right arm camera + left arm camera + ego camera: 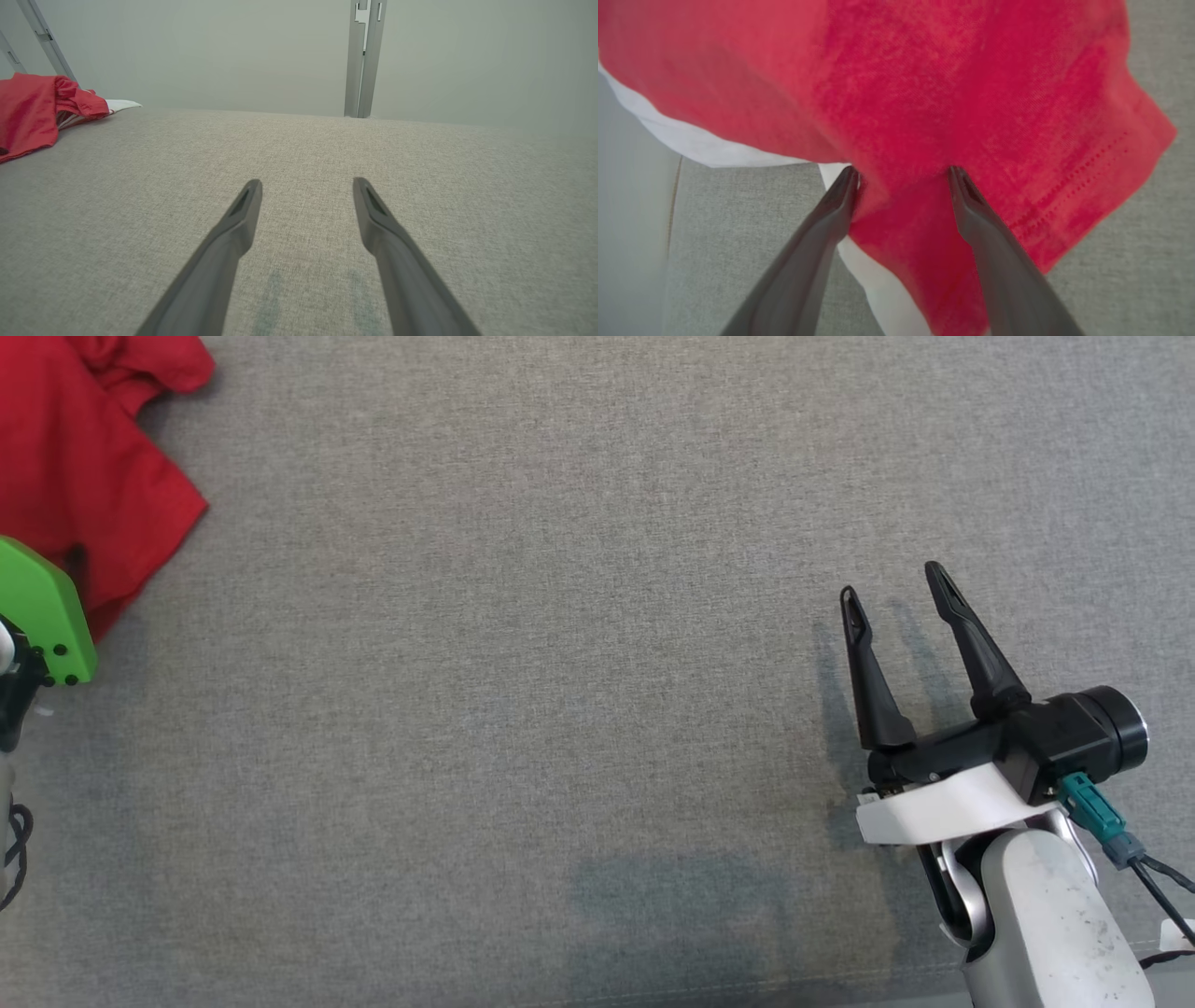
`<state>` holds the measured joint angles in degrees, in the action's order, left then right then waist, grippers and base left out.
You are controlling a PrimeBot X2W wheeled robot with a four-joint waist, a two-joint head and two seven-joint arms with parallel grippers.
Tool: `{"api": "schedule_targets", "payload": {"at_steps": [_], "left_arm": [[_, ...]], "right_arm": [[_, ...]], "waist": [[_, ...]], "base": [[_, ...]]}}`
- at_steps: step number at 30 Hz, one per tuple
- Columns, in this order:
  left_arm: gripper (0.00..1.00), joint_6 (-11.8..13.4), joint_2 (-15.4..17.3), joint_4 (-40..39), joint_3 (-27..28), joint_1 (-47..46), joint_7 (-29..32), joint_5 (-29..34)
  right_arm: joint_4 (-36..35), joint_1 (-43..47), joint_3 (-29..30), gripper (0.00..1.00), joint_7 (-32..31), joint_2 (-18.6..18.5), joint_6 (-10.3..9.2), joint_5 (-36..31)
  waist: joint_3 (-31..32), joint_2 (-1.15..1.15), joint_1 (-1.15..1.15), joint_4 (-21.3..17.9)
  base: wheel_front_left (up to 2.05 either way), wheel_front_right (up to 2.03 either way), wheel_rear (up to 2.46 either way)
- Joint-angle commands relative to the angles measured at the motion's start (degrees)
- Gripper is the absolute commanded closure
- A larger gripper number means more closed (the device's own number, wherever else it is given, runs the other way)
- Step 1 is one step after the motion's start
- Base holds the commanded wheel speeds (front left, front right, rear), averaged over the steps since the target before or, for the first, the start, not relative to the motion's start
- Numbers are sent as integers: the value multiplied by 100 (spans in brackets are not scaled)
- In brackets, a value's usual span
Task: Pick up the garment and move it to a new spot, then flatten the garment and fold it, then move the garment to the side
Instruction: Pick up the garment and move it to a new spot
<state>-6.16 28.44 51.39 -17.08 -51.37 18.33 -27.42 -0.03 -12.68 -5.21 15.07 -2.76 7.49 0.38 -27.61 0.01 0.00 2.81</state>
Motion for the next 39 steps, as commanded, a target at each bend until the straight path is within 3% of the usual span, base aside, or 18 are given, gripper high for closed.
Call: {"api": "schedule_targets", "payload": {"at_steps": [1,3,5,6,19,39], "left_arm": [[0,34,35,58,-27,-78,-4,14],[3,81,38,121,-34,-85,-76,27],[82,120,49,177,-25,-85,-174,36],[100,117,59,205,-42,-84,-213,51],[100,-41,122,116,-238,-329,-431,21],[100,-103,-245,-1212,-679,-714,-445,-318]], "right_arm": [[-22,-83,-10,0,21,-23,1,28],[-9,-84,-21,0,21,-23,1,48],[-1,-93,-27,0,21,-23,1,64],[-3,-104,-22,0,21,-23,1,69],[63,-70,-4,0,21,-23,1,208],[206,251,92,0,21,-23,1,480]], "waist": [[-33,-1,0,-43],[-41,-1,0,-72],[-42,-1,0,-104],[-39,-1,0,-116],[247,-1,0,-72],[1205,-1,0,-189]], "base": [[0,0,0],[0,0,0],[0,0,0],[0,0,0],[0,0,0],[0,0,0]]}}
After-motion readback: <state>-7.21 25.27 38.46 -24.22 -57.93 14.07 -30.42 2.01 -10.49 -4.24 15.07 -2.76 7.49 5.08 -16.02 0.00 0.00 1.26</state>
